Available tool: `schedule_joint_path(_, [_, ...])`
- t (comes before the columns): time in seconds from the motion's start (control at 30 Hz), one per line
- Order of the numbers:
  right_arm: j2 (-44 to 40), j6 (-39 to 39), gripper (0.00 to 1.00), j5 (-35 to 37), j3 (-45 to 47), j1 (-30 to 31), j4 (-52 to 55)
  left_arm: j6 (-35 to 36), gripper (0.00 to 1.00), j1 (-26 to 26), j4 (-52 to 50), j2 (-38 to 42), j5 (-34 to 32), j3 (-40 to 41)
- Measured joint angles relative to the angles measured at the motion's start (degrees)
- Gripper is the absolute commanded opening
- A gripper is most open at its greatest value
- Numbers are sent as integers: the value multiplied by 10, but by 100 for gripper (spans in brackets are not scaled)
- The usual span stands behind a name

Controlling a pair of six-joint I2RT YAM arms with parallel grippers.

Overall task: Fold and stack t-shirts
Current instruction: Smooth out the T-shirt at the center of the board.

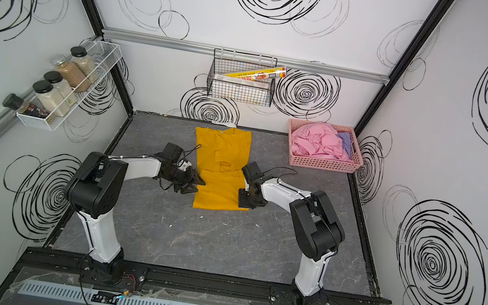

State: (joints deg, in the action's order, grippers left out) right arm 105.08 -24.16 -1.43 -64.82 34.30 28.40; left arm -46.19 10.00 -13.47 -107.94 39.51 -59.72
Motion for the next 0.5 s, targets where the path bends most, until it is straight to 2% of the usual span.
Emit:
schedule_joint_path(0.07, [-16,-4,25,28,0,0,25,6,53,-3,-3,2,-5,2])
schedule_joint_path(0.17, [-60,1,39,61,-8,-1,47,21,54,-4,-6,29,-11,22])
schedule_joint_path(0.33, [-101,4,41,91,-55,-3,53,58,57,0,-49,108,-27,59])
schedule_joint_path(0.5, [-95,2,42,81,-7,-3,42,77,59,2,-78,147,-29,111])
